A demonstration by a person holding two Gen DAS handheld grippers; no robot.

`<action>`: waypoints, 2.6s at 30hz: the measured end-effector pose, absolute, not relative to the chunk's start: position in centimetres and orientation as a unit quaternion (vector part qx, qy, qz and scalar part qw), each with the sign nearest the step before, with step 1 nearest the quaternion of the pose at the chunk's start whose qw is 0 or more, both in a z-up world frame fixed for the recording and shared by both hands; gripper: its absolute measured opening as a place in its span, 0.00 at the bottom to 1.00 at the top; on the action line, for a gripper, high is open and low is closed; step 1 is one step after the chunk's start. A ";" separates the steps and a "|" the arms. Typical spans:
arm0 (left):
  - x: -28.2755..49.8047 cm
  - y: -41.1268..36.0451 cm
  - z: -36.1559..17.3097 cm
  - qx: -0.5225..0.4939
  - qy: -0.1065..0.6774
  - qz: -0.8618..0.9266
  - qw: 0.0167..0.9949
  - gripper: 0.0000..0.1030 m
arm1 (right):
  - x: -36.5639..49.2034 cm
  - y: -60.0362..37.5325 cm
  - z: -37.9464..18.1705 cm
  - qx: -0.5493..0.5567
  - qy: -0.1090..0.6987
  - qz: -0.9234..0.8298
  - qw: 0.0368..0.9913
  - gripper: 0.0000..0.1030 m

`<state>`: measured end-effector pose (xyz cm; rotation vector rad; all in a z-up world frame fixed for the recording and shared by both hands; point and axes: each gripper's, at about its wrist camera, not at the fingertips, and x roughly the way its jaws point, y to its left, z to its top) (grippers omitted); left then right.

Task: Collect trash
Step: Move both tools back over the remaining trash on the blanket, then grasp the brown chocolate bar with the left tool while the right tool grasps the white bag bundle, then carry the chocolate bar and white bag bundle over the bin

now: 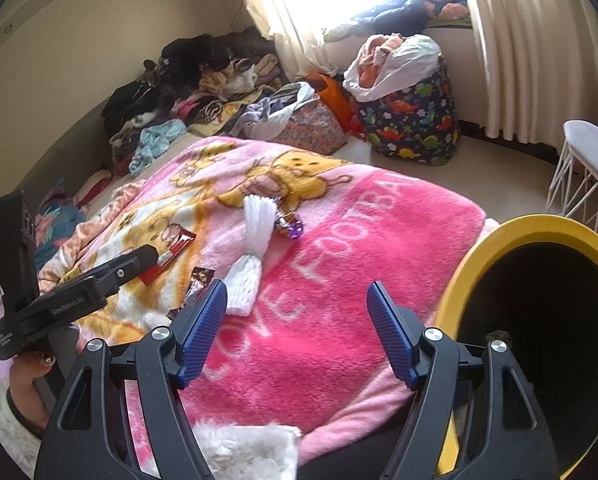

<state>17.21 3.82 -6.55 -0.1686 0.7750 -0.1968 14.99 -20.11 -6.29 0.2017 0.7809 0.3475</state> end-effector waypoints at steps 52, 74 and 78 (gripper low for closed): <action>18.0 2.2 -11.6 -0.090 0.456 -0.134 0.875 0.10 | 17.5 -16.7 -9.5 0.097 0.413 0.248 0.871 0.10; 16.5 -5.1 -8.1 -0.056 0.424 -0.203 0.881 0.10 | 14.4 -26.2 -6.8 0.145 0.371 0.166 0.902 0.09; 16.2 -6.1 -7.7 -0.051 0.420 -0.214 0.881 0.10 | 13.8 -27.6 -6.7 0.152 0.367 0.153 0.905 0.09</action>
